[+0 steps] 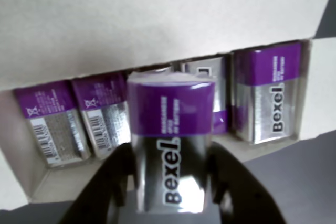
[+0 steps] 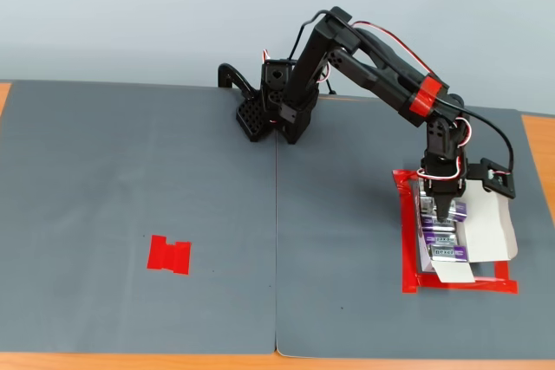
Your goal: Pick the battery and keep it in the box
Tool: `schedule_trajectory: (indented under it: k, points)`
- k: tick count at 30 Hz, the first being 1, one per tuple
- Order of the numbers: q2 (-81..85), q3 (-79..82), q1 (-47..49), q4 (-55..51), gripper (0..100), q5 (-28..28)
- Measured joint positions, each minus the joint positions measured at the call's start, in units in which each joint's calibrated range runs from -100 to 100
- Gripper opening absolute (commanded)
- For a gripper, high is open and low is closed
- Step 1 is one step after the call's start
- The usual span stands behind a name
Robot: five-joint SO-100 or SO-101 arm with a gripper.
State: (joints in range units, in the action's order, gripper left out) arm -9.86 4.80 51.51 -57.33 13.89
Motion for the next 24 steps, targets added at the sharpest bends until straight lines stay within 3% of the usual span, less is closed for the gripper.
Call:
schedule_trajectory:
  k: [5,12,24]
  points:
    - [0.00,0.00,0.00,0.00,4,0.00]
    - [0.00,0.00,0.00,0.00,20,0.00]
    - [0.00,0.00,0.00,0.00,21,0.00]
